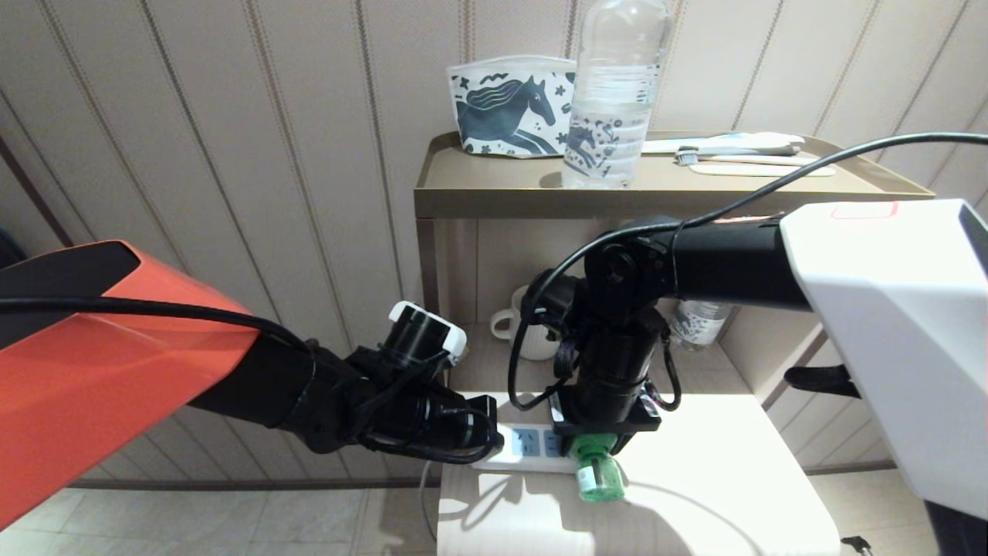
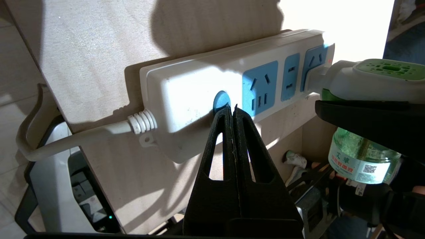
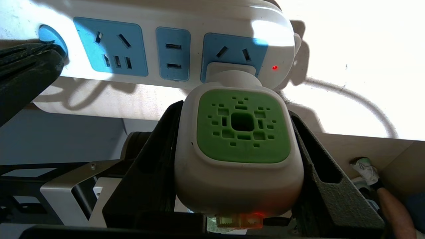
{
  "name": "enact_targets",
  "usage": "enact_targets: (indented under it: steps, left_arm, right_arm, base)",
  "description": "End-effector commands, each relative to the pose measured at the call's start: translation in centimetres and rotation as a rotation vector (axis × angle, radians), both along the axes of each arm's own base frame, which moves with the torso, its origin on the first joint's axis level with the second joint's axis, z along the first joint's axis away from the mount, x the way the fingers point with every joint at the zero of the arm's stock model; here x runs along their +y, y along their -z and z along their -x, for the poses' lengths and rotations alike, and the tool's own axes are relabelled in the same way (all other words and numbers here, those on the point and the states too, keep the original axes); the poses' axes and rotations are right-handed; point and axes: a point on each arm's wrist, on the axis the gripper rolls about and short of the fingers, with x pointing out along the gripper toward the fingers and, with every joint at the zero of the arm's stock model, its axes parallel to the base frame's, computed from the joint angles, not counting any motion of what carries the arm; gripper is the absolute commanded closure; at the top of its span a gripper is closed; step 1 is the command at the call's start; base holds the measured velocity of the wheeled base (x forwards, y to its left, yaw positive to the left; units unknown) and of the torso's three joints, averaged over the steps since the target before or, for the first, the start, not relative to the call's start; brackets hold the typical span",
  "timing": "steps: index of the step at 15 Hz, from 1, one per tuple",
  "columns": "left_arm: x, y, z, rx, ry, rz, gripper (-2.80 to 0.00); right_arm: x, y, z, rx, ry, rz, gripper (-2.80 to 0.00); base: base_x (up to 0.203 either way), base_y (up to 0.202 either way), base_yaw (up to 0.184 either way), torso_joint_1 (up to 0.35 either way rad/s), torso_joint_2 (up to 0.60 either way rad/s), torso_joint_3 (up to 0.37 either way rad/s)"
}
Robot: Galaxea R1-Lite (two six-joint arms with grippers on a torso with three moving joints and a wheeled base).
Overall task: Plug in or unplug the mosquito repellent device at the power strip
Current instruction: Hold the socket with your left hand and unplug it with your right hand
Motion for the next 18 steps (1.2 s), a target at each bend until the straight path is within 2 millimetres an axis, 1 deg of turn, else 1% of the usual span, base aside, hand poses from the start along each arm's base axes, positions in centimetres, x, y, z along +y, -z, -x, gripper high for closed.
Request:
enact_targets:
  steps: [1,4,7,9,13,16,18]
  left_arm:
    - [-0.1,0.3,-0.1,0.007,0.002,-0.003,0.0]
    - [-0.3,1.1,-0.4,0.002,-0.015,-0.018,0.0]
    - [-0.2,2.1,-0.3,0.006,-0.03,-0.047,0.0]
    - [-0.1,2.1,-0.2,0.003,-0.028,-0.047,0.0]
    - [0.0,1.5,-0.1,-0.011,-0.029,-0.036,0.0]
    - [-0.7,2.1,0.5,-0.001,-0.006,-0.048,0.0]
    - [-0.9,2.1,0.6,-0.003,0.001,-0.048,0.0]
  right_arm:
    - [0.0,0.0,0.1,0.005,0.003,0.003,0.0]
    - [0.0,0.0,0.1,0.006,0.001,0.004,0.0]
    - [0.0,-0.3,0.1,-0.004,0.001,-0.003,0.0]
    - [0.1,-0.6,0.2,-0.011,-0.002,-0.009,0.0]
    - [0.2,-0.3,0.2,-0.005,-0.003,-0.004,0.0]
    - [0.1,-0.7,0.3,-0.015,-0.005,-0.012,0.0]
    - [0.1,-1.0,0.2,-0.026,-0.005,-0.02,0.0]
  base:
    - [0.0,0.0,0.0,0.0,0.0,0.0]
    - [0.0,0.0,0.0,0.0,0.0,0.0]
    - [0.0,0.0,0.0,0.0,0.0,0.0]
    - [0.0,0.0,0.0,0.0,0.0,0.0]
    - [0.0,0.0,0.0,0.0,0.0,0.0]
    - [0.0,0.0,0.0,0.0,0.0,0.0]
    - [0.0,0.0,0.0,0.0,0.0,0.0]
